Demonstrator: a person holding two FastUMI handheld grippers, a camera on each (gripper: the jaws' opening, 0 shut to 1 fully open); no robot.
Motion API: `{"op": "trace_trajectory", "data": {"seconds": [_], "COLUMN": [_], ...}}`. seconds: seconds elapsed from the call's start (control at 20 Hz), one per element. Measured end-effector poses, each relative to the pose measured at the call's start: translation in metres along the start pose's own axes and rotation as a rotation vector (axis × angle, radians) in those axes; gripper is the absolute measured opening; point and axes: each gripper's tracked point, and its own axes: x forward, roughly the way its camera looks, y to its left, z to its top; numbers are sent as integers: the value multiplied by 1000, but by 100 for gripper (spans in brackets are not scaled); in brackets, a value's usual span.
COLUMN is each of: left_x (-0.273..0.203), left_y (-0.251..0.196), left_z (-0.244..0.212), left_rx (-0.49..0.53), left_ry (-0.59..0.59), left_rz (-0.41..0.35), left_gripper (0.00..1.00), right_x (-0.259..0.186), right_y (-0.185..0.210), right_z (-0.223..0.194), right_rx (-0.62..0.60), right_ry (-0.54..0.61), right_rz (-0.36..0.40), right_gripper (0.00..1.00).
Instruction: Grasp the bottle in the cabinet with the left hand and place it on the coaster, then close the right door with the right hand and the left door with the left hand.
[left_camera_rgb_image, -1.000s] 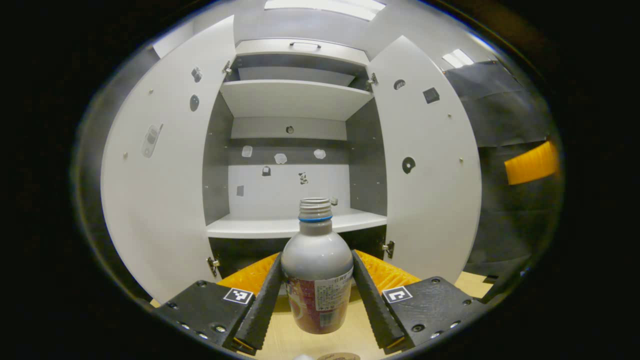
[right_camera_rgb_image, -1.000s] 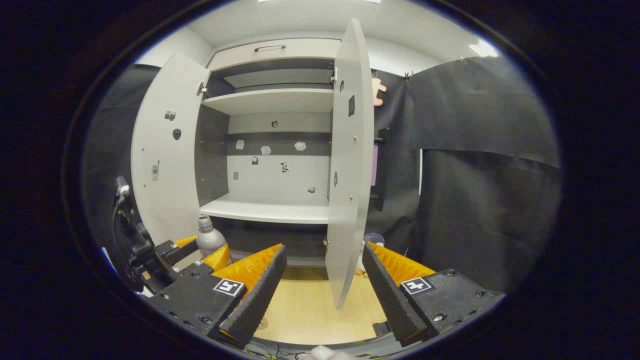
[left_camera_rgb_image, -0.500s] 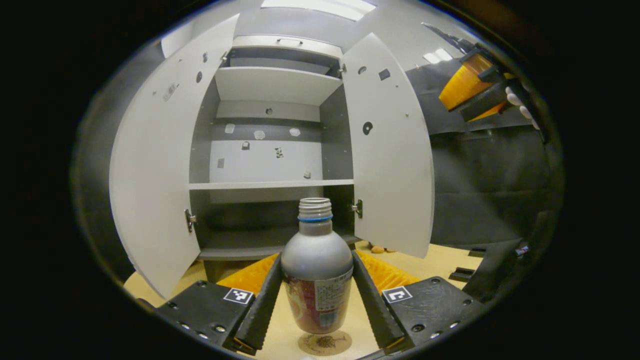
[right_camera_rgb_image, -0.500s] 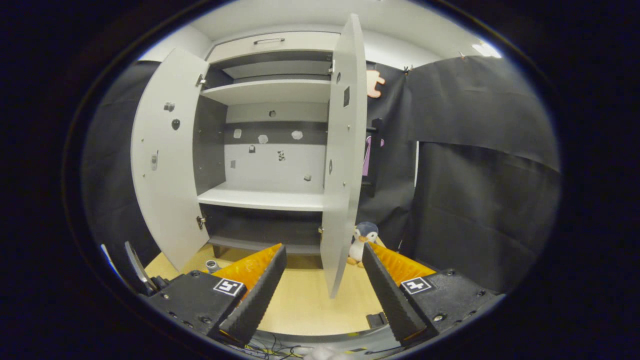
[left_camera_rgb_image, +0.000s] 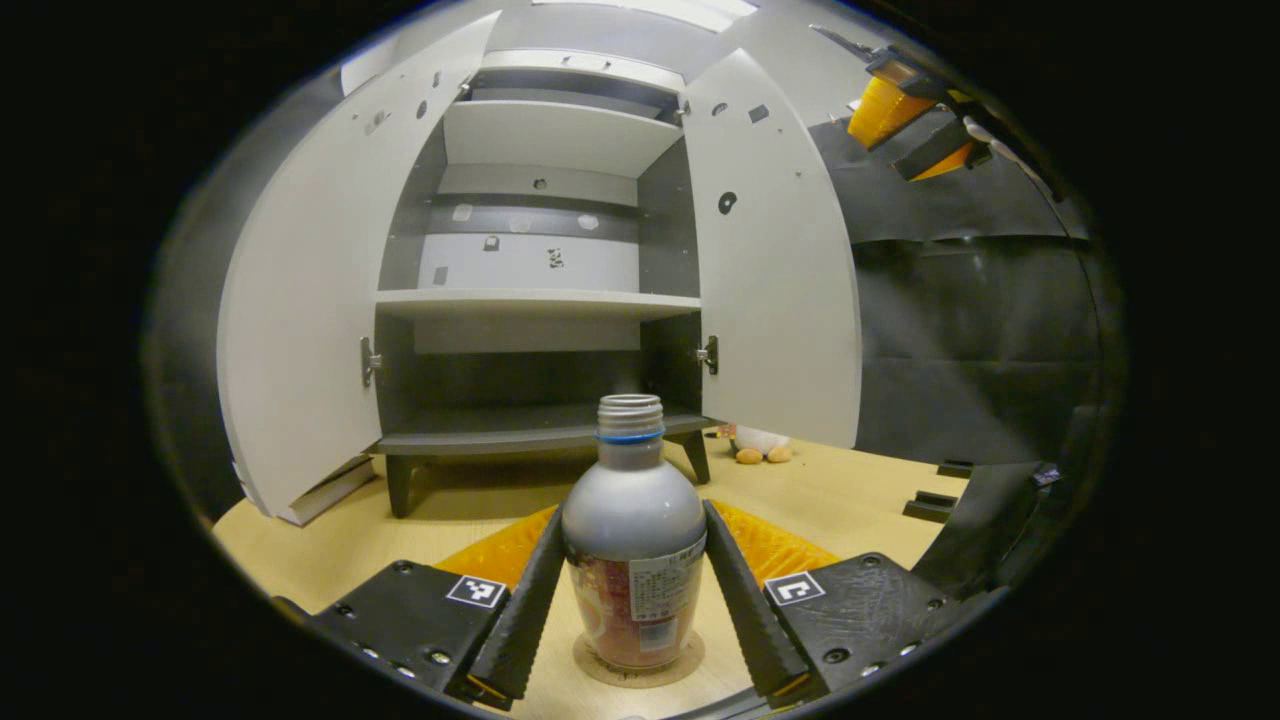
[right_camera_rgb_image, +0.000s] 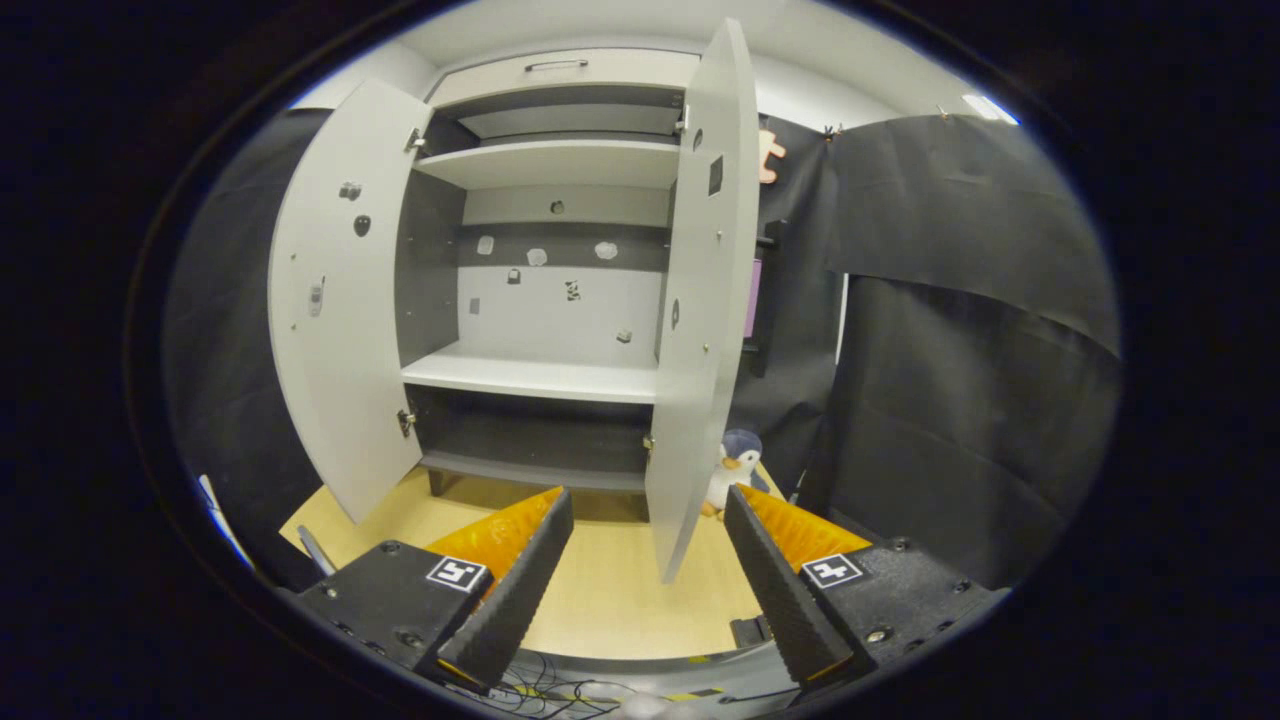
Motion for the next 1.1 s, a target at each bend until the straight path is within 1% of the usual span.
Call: {"op": "trace_trajectory", "data": {"seconds": [0.05, 0.1, 0.15, 0.2, 0.25, 0.3, 0.35, 0.45, 0.5, 0.55, 0.6, 0.75, 0.8, 0.85, 0.9, 1.0, 1.05, 1.1], "left_x": [-1, -2, -3, -4, -5, -7, -4, -6, -7, -6, -6, -6, -6, -5, -6, -6, -7, -9], "left_y": [0, 0, -1, -1, -2, -3, -3, 1, 2, 2, 1, 1, 0, 0, 0, 0, 1, 1], "left_z": [-6, -9, -13, -14, -13, -14, -14, -11, -7, 1, 10, 45, 59, 74, 88, 120, 136, 154], "left_rx": [6, 10, 8, 7, 6, 6, 7, 15, 17, 20, 23, 42, 50, 56, 58, 48, 39, 29], "left_ry": [8, 12, 20, 14, 11, 13, 14, 24, 19, 8, -1, -43, -62, -74, -84, -102, -107, -114], "left_rz": [1, 5, 6, 7, 4, 4, 5, 26, 30, 35, 33, 33, 34, 38, 39, 45, 47, 47], "left_gripper": [79, 84, 84, 80, 81, 80, 82, 94, 95, 100, 97, 97, 98, 98, 97, 98, 100, 100], "right_x": [-1, -2, -3, -3, -4, -4, -5, -6, -8, -9, -10, -12, -12, -12, -12, -12, -12, -12], "right_y": [2, 4, 5, 5, 6, 6, 7, 8, 9, 7, 7, 4, 3, 2, 1, -4, -6, -8], "right_z": [-1, -2, -2, -3, -5, -6, -9, -14, -13, -15, -15, -16, -16, -17, -17, -17, -17, -16], "right_rx": [-6, -12, -16, -20, -22, -24, -24, -23, -22, -20, -17, 6, 13, 20, 25, 30, 33, 39], "right_ry": [0, 2, 3, 5, 7, 12, 17, 26, 27, 25, 22, 13, 9, 4, -1, -18, -28, -40], "right_rz": [5, 10, 13, 14, 16, 17, 18, 22, 25, 25, 26, 25, 25, 23, 22, 11, 2, -3], "right_gripper": [97, 97, 97, 100, 97, 99, 99, 100, 100, 97, 99, 100, 97, 97, 100, 100, 100, 99]}}
